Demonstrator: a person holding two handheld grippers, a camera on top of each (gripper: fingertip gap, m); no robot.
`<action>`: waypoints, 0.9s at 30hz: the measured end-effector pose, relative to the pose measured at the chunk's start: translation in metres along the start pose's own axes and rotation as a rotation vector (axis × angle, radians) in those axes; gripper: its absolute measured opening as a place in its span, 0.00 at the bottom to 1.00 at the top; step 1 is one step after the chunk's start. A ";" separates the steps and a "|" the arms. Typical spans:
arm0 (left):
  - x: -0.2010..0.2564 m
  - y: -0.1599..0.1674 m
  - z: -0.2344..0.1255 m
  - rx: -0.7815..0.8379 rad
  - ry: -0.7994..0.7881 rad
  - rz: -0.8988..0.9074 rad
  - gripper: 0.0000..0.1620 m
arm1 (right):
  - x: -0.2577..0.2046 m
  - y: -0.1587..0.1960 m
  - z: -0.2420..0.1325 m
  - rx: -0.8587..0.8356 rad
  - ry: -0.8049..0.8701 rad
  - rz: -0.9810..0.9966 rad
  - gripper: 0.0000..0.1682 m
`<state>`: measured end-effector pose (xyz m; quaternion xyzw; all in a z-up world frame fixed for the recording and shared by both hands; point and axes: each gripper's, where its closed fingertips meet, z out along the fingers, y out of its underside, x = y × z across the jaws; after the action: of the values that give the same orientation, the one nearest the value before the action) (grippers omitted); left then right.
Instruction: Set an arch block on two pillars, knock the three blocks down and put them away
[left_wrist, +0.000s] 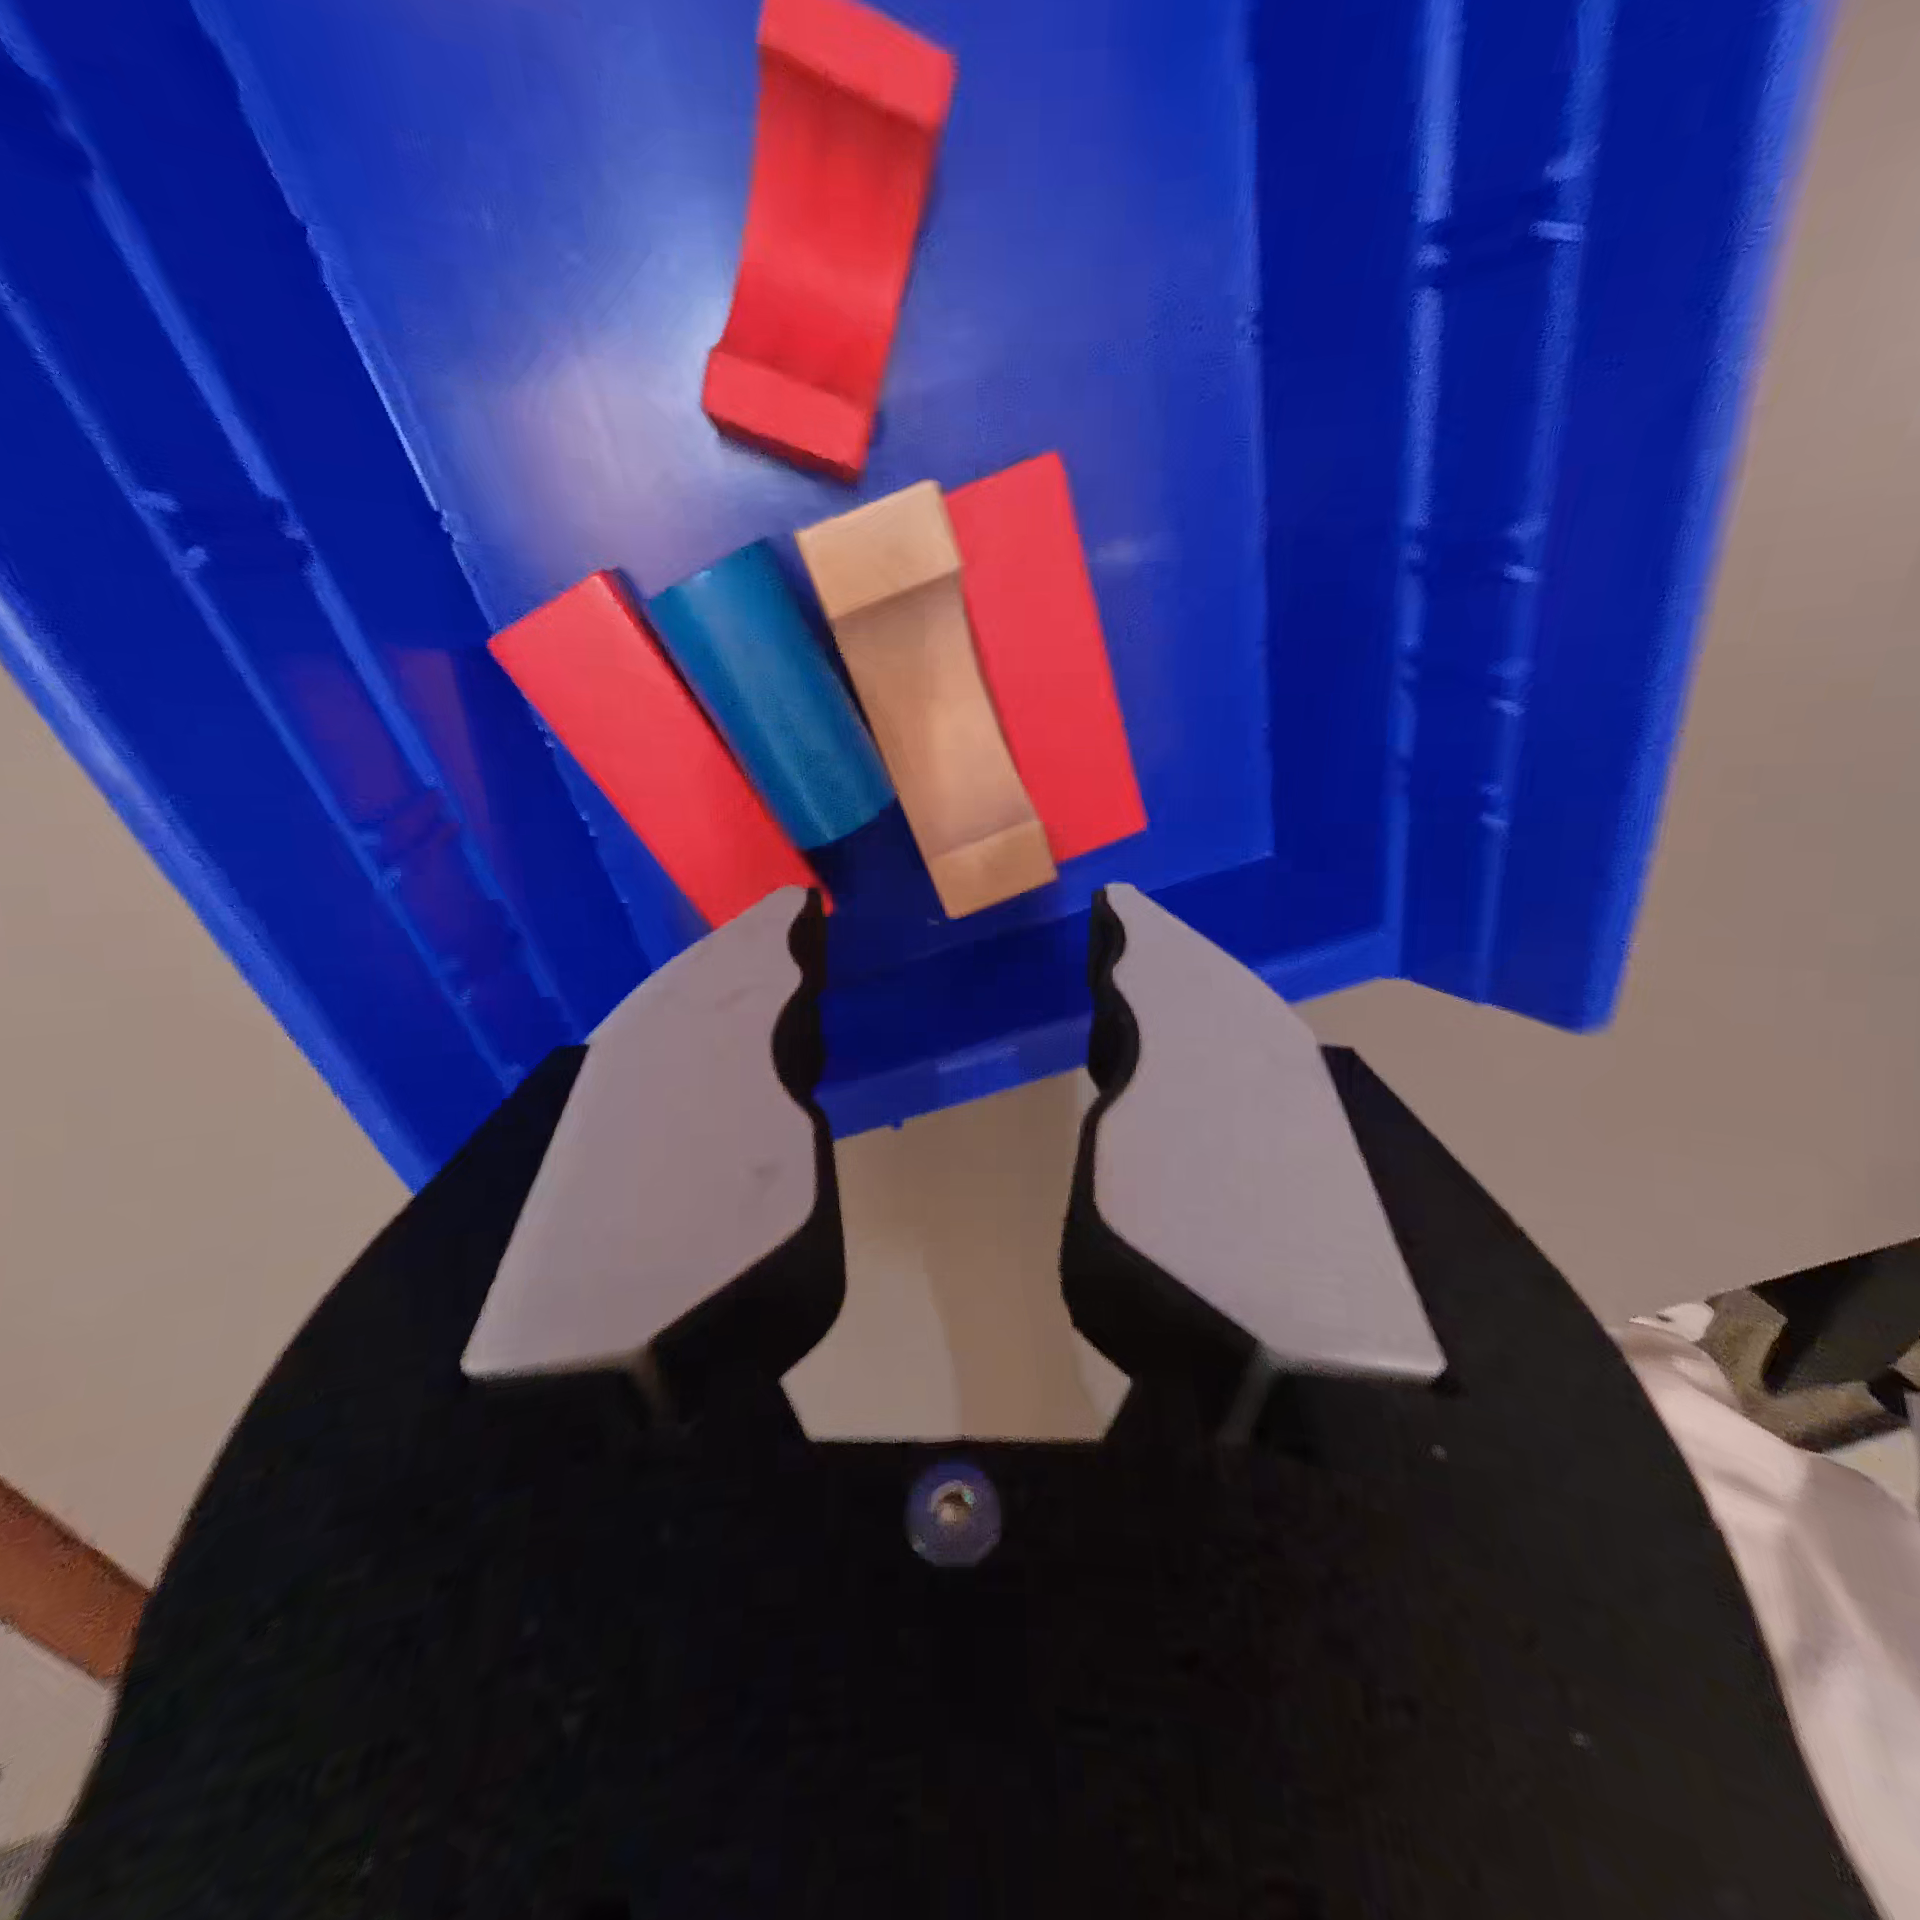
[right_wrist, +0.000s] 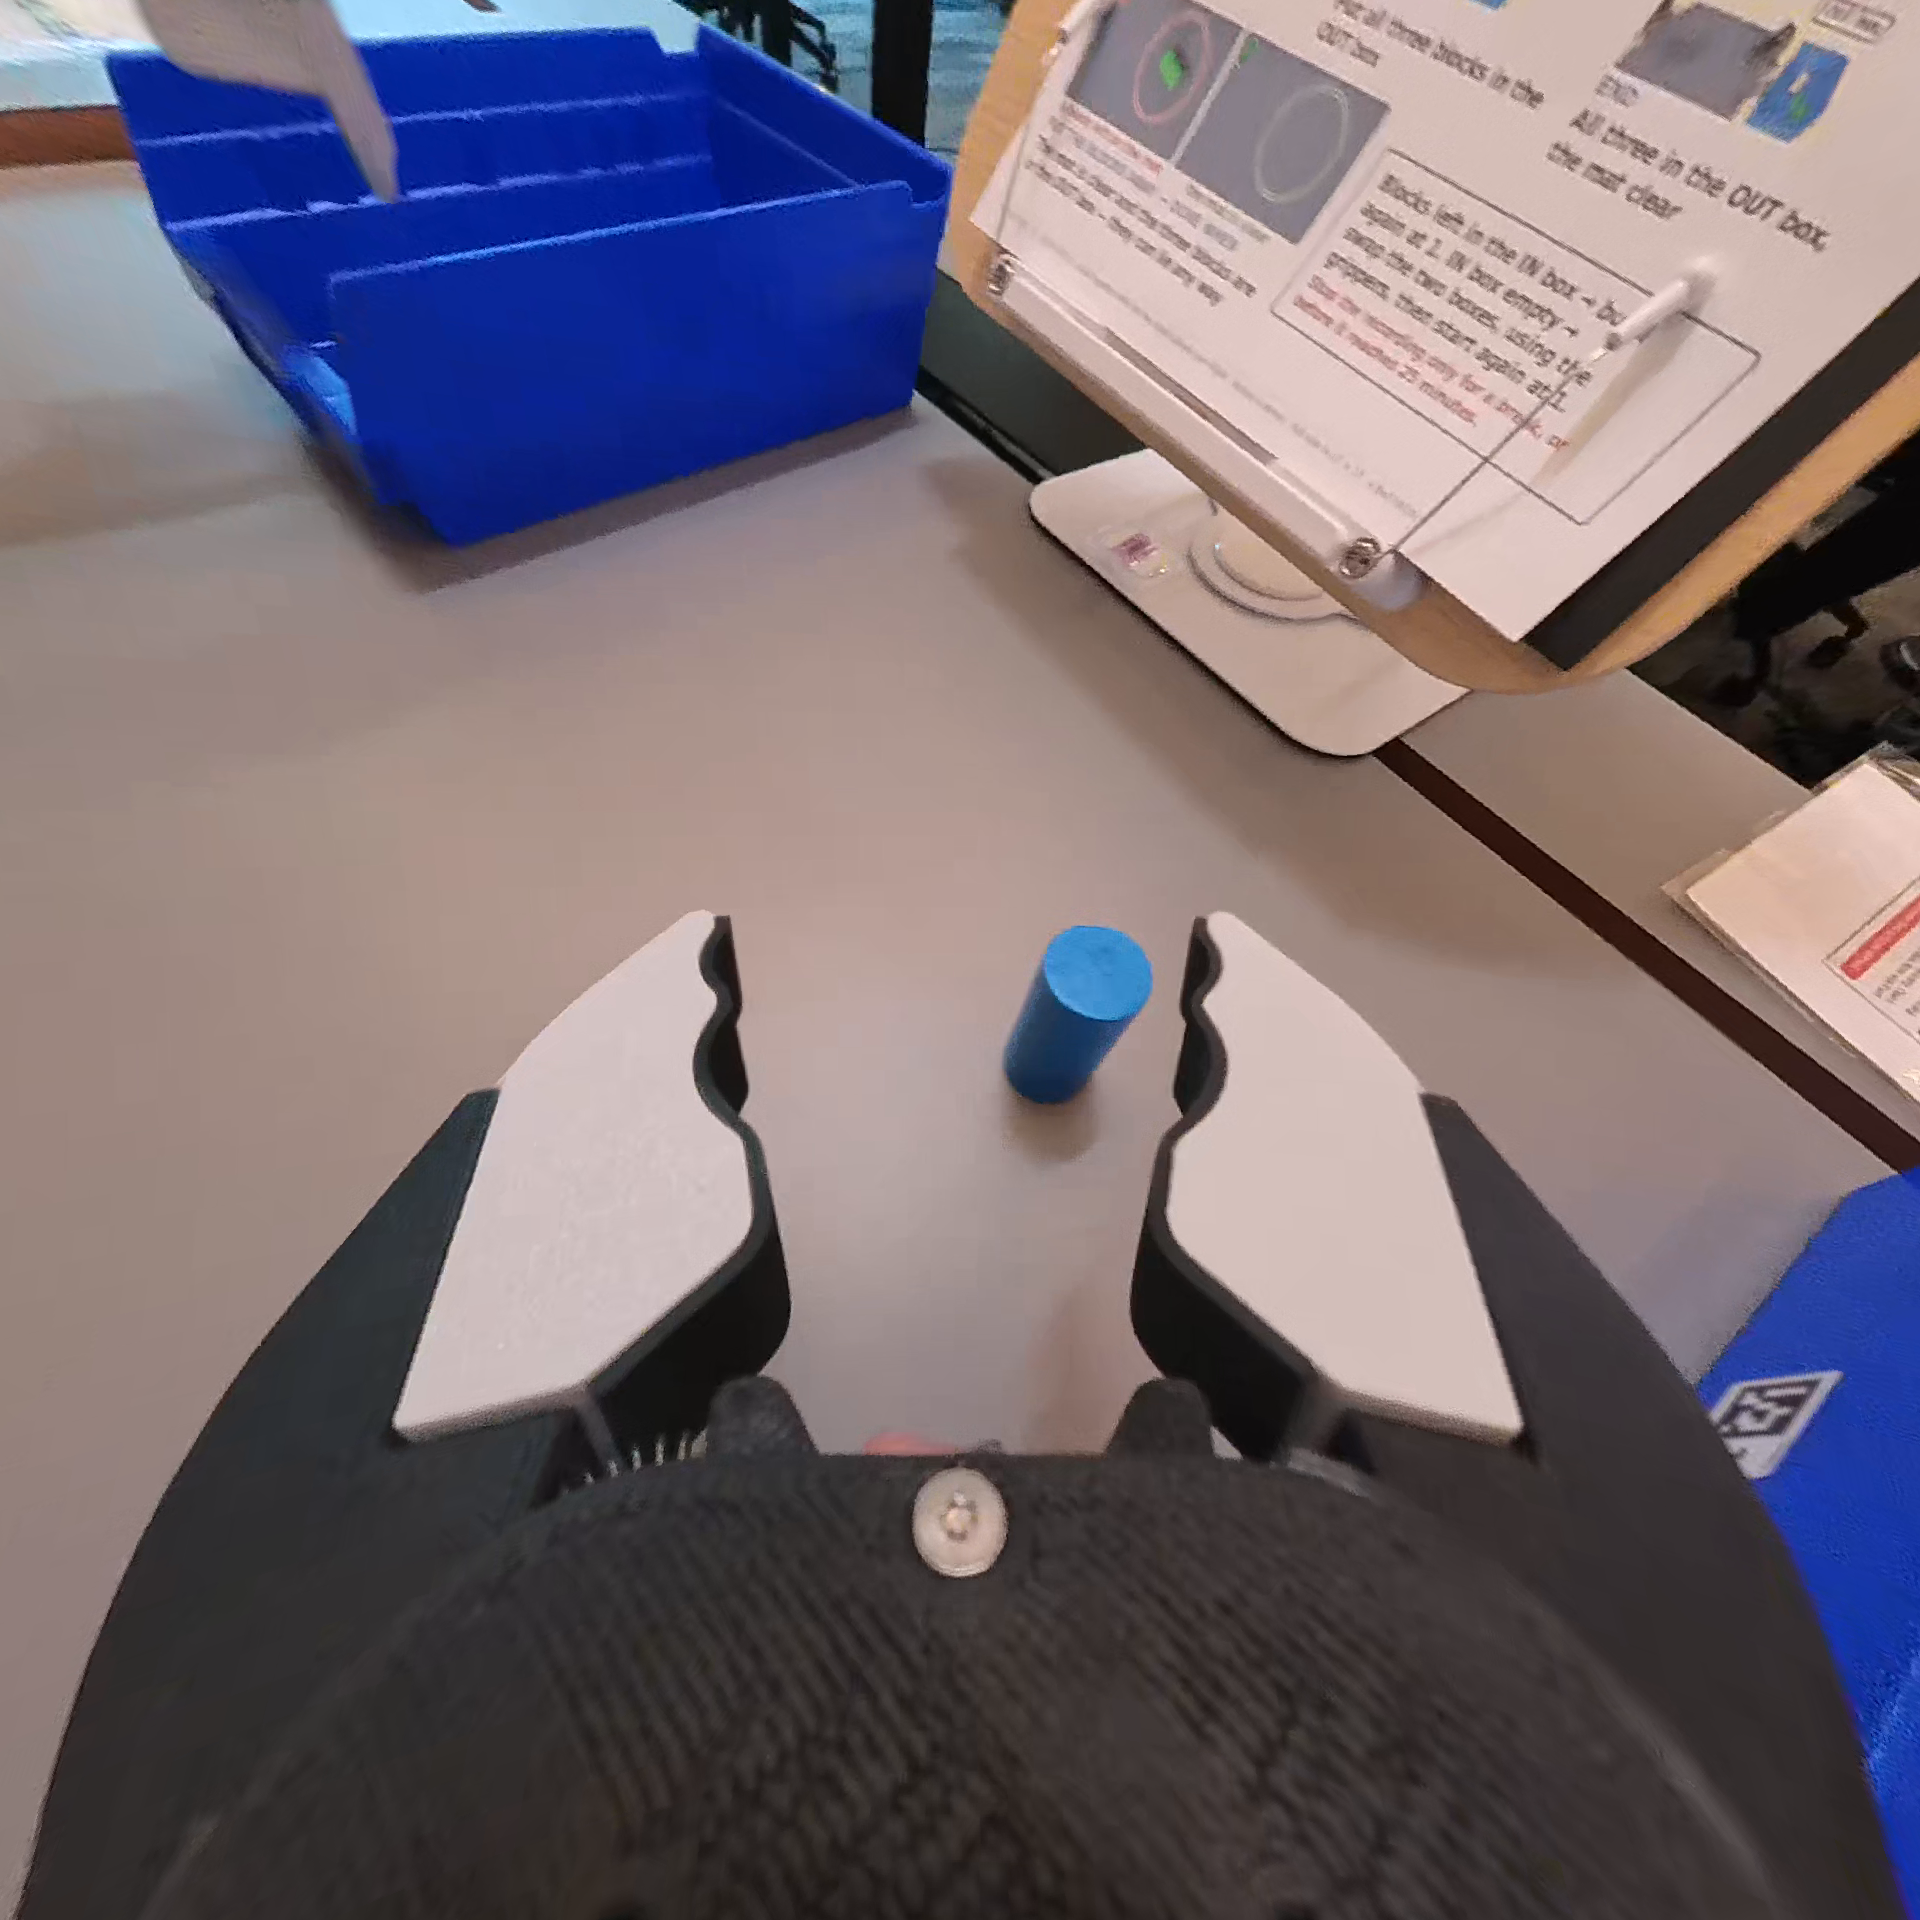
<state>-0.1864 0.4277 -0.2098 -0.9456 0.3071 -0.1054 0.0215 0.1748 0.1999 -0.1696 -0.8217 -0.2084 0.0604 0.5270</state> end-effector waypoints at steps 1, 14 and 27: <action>-0.006 -0.003 0.006 -0.043 -0.010 -0.018 0.29 | -0.005 0.000 -0.002 0.003 0.000 -0.005 0.49; -0.046 -0.033 0.049 -0.328 -0.124 -0.114 0.26 | -0.044 0.031 -0.013 -0.037 -0.055 -0.028 0.49; -0.053 -0.032 0.059 -0.369 -0.145 -0.074 0.20 | -0.053 0.039 -0.012 -0.038 -0.068 -0.021 0.49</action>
<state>-0.1971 0.4828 -0.2740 -0.9492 0.2840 0.0201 -0.1342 0.1416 0.1543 -0.2052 -0.8269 -0.2359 0.0790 0.5044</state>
